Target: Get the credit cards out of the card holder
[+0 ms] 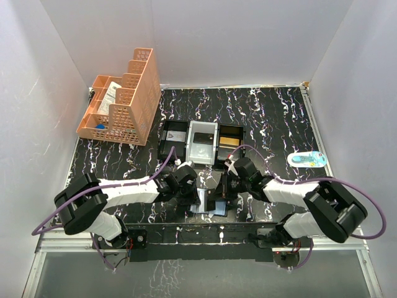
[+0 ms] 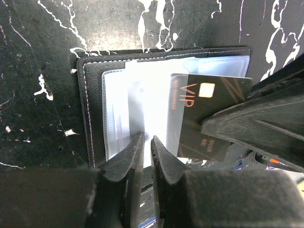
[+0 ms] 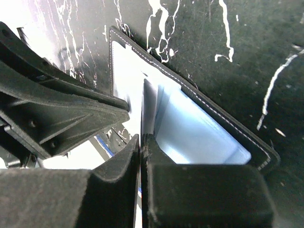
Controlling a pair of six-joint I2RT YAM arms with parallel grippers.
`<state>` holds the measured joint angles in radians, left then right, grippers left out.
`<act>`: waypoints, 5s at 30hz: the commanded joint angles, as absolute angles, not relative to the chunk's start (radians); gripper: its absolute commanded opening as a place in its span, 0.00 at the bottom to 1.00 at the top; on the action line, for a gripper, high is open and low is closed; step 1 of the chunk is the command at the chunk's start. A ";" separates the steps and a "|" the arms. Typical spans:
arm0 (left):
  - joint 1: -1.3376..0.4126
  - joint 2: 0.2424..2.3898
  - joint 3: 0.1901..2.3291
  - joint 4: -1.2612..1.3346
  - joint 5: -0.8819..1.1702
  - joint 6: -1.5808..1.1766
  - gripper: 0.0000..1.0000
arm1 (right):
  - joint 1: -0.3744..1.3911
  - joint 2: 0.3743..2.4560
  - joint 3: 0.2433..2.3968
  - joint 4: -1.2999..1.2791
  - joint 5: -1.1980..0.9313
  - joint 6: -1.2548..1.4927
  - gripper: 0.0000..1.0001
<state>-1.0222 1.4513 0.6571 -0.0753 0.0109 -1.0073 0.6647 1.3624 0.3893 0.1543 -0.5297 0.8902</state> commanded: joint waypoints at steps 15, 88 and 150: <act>-1.033 1.360 0.662 -0.220 -0.107 -0.965 0.33 | 0.621 1.057 0.468 -0.134 -0.424 0.783 0.00; -0.489 0.828 0.836 -0.710 -0.669 -0.556 0.99 | 0.816 1.781 1.368 -0.200 0.426 -0.538 0.00; -0.487 0.834 0.830 -0.709 -0.658 -0.551 0.99 | 0.698 2.024 1.334 0.027 0.295 -0.699 0.30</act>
<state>-0.4911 0.8379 0.8093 -0.6975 -0.6399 -0.5507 0.6979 2.0701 1.3258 0.0166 0.3183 -0.7189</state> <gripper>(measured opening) 0.986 0.285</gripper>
